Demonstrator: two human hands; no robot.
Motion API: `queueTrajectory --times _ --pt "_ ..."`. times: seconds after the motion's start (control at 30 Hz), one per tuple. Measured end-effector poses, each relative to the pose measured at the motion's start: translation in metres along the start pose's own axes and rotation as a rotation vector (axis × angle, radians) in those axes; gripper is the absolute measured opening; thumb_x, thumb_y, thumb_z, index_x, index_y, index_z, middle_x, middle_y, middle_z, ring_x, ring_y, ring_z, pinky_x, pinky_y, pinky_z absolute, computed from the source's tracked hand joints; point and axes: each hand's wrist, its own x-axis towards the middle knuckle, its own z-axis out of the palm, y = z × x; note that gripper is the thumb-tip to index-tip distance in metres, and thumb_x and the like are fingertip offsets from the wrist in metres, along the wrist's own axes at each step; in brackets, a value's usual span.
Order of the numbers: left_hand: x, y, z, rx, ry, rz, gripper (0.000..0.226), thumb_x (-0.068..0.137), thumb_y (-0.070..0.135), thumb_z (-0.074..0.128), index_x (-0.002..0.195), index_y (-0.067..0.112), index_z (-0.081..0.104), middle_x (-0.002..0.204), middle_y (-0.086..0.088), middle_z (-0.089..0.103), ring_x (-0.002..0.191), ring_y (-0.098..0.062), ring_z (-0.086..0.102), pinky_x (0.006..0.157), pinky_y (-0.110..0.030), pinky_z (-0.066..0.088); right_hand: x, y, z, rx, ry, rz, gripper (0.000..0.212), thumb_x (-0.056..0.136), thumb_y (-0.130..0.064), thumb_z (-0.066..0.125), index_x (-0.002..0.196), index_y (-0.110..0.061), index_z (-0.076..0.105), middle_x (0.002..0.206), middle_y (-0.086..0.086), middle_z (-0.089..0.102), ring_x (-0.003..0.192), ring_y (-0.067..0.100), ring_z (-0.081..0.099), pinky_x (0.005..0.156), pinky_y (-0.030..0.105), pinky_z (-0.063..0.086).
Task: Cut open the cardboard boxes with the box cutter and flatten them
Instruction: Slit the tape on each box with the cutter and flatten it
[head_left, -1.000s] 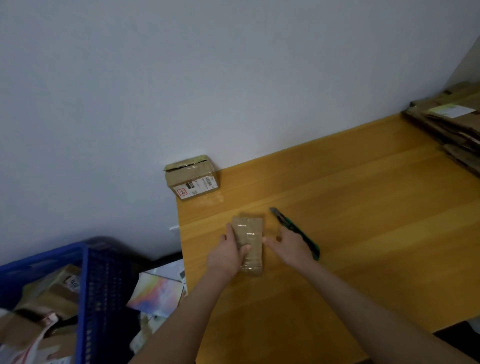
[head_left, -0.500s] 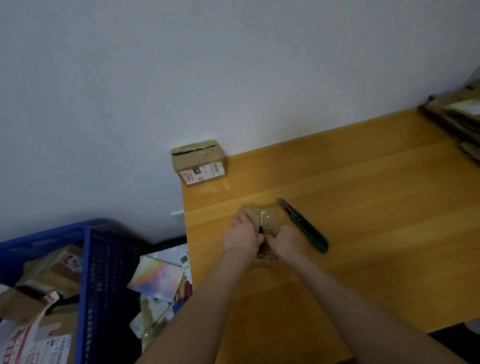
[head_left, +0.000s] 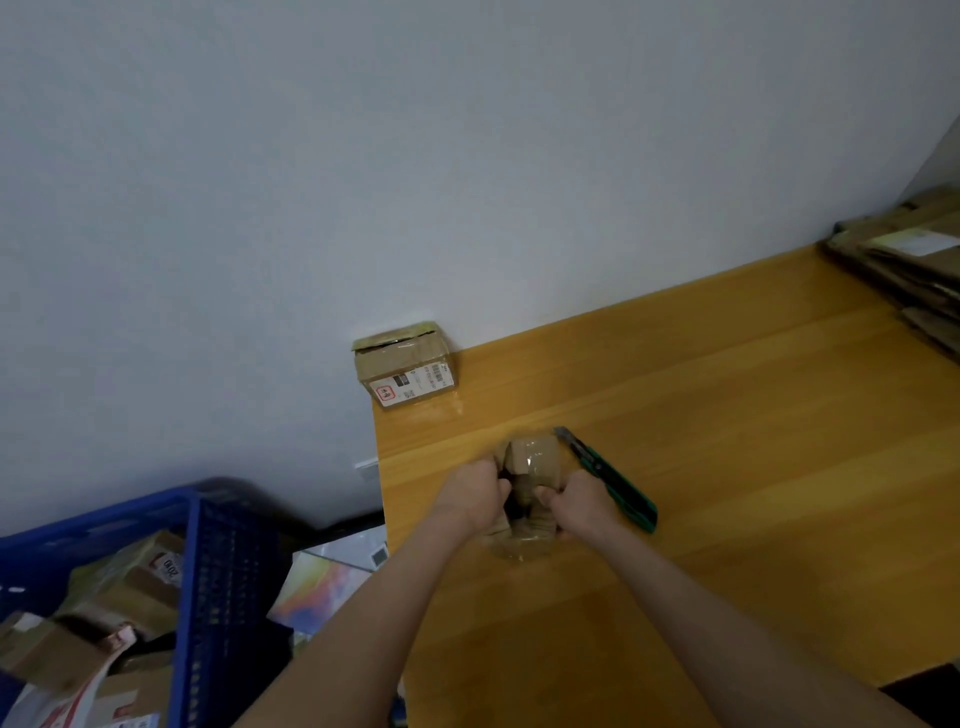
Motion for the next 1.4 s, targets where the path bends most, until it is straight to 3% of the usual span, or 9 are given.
queueTrajectory --times 0.07,0.3,0.57,0.67,0.73,0.87,1.0,1.17,1.4 --pt "-0.004 0.004 -0.012 -0.052 0.065 0.030 0.013 0.096 0.015 0.043 0.091 0.008 0.052 0.091 -0.011 0.061 0.080 -0.025 0.057 0.072 -0.037 0.050 -0.004 -0.011 -0.015 0.019 0.032 -0.057 0.029 0.094 -0.038 0.057 0.085 -0.012 0.066 0.078 0.004 0.068 0.069 0.020 0.067 0.066 0.035 0.058" --pt "-0.026 0.045 -0.082 -0.110 0.280 0.190 0.017 0.096 0.009 0.042 0.101 0.006 0.058 0.094 -0.014 0.065 0.087 -0.028 0.063 0.075 -0.036 0.053 -0.020 -0.051 -0.082 0.223 0.185 -0.258 0.018 0.093 -0.020 0.061 0.084 -0.006 0.068 0.082 0.019 0.069 0.077 0.035 0.068 0.071 0.047 0.057" --pt "-0.045 0.068 -0.136 -0.285 0.234 0.327 0.025 0.096 0.004 0.040 0.110 0.005 0.060 0.100 -0.017 0.067 0.087 -0.029 0.067 0.074 -0.043 0.059 -0.047 -0.073 -0.141 0.253 0.307 -0.356 0.025 0.092 -0.026 0.060 0.086 -0.003 0.069 0.079 0.013 0.070 0.074 0.027 0.069 0.068 0.050 0.059" --pt "-0.048 0.068 -0.137 -0.425 0.195 0.313 0.026 0.096 0.002 0.041 0.113 0.008 0.061 0.102 -0.017 0.068 0.089 -0.031 0.069 0.072 -0.043 0.060 -0.053 -0.076 -0.148 0.159 0.359 -0.358 0.030 0.094 -0.027 0.057 0.086 -0.001 0.068 0.076 0.008 0.068 0.068 0.021 0.065 0.063 0.036 0.057" --pt "-0.047 0.075 -0.131 -0.526 0.265 0.283 0.035 0.093 0.005 0.047 0.123 0.014 0.060 0.106 -0.008 0.070 0.092 -0.030 0.068 0.076 -0.044 0.059 -0.058 -0.080 -0.150 0.080 0.421 -0.346 0.027 0.096 -0.028 0.054 0.084 -0.007 0.066 0.071 0.000 0.061 0.064 0.014 0.056 0.051 0.024 0.043" --pt "-0.038 0.098 -0.118 -0.241 0.499 0.131 0.035 0.093 0.024 0.051 0.127 0.016 0.053 0.109 -0.004 0.067 0.097 -0.023 0.064 0.078 -0.034 0.054 -0.060 -0.089 -0.146 -0.005 0.536 -0.307 0.025 0.098 -0.031 0.049 0.091 -0.014 0.065 0.079 0.000 0.062 0.069 0.016 0.058 0.047 0.023 0.034" --pt "-0.034 0.109 -0.110 -0.020 0.460 0.033 0.026 0.098 0.024 0.045 0.117 0.007 0.047 0.112 -0.010 0.063 0.102 -0.027 0.063 0.070 -0.031 0.044 -0.058 -0.091 -0.143 -0.019 0.571 -0.290 0.027 0.098 -0.032 0.049 0.089 -0.012 0.065 0.083 0.002 0.065 0.071 0.018 0.061 0.048 0.024 0.035" --pt "-0.027 0.106 -0.113 0.086 0.506 0.021 0.022 0.101 0.015 0.039 0.111 0.006 0.056 0.108 -0.010 0.065 0.098 -0.025 0.064 0.073 -0.031 0.048 -0.055 -0.087 -0.145 -0.003 0.556 -0.298 0.028 0.098 -0.033 0.050 0.085 -0.012 0.063 0.075 0.000 0.060 0.068 0.017 0.058 0.046 0.023 0.034" --pt "-0.025 0.096 -0.127 -0.002 0.359 0.117 0.021 0.100 0.014 0.038 0.101 0.006 0.057 0.092 -0.007 0.058 0.081 -0.022 0.055 0.066 -0.029 0.041 -0.050 -0.077 -0.153 0.086 0.501 -0.355 0.026 0.097 -0.027 0.053 0.075 -0.013 0.059 0.066 -0.002 0.056 0.061 0.014 0.053 0.048 0.024 0.037"
